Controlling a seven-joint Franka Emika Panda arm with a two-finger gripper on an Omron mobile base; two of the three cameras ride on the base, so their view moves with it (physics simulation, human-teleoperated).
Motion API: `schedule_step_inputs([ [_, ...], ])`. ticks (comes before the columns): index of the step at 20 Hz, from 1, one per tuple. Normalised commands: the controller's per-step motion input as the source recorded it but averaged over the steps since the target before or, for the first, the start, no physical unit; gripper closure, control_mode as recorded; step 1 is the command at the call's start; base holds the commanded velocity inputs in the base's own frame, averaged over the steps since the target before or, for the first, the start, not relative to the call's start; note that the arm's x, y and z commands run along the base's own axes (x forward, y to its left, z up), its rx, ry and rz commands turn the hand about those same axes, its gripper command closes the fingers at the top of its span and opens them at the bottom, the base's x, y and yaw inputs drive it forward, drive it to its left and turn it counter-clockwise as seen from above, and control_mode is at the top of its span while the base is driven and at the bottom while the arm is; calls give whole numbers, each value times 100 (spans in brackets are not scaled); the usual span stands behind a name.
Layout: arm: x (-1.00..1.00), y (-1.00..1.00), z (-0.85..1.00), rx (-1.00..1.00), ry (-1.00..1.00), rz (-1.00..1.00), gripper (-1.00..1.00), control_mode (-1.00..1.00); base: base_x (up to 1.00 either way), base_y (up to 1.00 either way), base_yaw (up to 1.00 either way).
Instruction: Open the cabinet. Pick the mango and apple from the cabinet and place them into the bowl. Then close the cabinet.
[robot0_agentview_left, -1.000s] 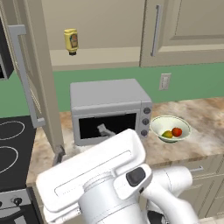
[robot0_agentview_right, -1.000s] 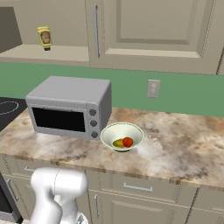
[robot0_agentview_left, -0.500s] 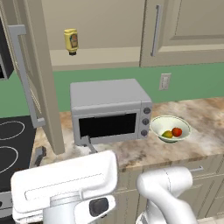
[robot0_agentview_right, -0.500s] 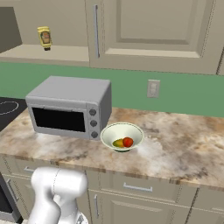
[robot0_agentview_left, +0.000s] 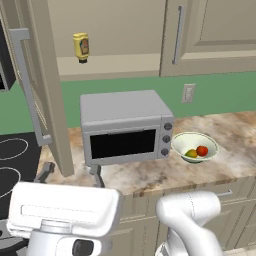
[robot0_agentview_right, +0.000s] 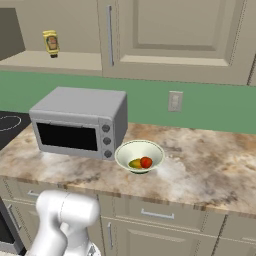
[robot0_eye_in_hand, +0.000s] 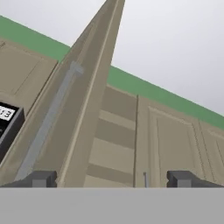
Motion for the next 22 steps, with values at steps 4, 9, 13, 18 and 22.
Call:
schedule_step_inputs([
  [4, 0, 0, 0, 0, 7, -12, -100, -100, 0, 0, 0],
  [9, 0, 0, 0, 0, 0, -1, -100, -100, 0, 0, 0],
  [13, 0, 0, 0, 7, 0, 0, -100, -100, 0, 0, 0],
  [18, 0, 0, -8, 9, -1, 0, -100, -100, 0, 0, 0],
  [22, 0, 0, -15, 1, 0, 0, -100, -100, 0, 0, 0],
])
